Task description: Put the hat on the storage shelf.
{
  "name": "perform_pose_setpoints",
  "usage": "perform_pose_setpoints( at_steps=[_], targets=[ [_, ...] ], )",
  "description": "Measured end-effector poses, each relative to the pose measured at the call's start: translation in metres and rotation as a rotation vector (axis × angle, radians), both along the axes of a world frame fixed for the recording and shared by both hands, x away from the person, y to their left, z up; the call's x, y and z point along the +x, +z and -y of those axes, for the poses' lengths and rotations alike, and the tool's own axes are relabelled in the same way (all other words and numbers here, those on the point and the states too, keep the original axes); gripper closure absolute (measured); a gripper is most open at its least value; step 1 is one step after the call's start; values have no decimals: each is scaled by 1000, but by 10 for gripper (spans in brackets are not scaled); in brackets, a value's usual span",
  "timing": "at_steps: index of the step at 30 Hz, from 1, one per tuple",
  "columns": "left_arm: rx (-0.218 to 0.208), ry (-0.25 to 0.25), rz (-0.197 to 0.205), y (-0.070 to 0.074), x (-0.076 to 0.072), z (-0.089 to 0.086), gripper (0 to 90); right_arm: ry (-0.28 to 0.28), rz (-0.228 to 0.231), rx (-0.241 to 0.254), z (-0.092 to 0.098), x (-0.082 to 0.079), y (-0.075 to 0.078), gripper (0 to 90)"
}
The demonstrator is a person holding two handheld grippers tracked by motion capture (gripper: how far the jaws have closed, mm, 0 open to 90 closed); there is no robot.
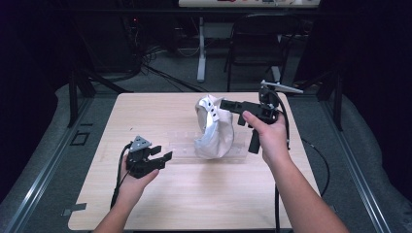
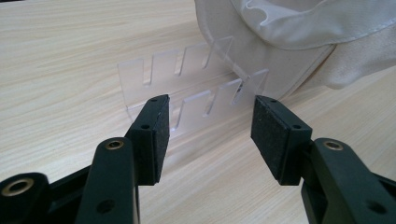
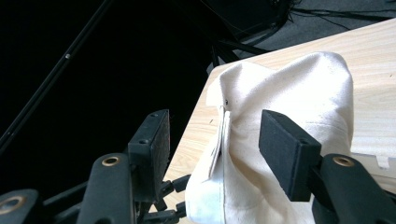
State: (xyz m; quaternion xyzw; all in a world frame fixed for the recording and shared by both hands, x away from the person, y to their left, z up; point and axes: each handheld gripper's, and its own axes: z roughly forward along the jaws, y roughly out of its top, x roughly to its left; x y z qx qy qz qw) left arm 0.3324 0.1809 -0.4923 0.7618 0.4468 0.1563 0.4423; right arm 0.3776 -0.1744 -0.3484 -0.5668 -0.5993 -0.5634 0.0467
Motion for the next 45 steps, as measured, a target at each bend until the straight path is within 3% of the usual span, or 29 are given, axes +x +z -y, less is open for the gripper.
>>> perform_pose_setpoints(
  at_steps=[10,20,29,41,45],
  targets=[
    [3,3,-7,-2,-1,0,476,32,60,-52,14,-25,4,427],
    [24,7,-16,-4,0,1,479,51,69,-97,23,-36,-14,420],
    [38,-4,-26,-5,0,0,476,64,55,-37,36,-53,-34,458],
    [45,1,-21,-4,-1,-2,471,-1,101,-72,57,-80,-51,447],
    [36,10,-36,-1,-3,-2,458,-10,113,-47,63,-85,-53,445]
  ],
)
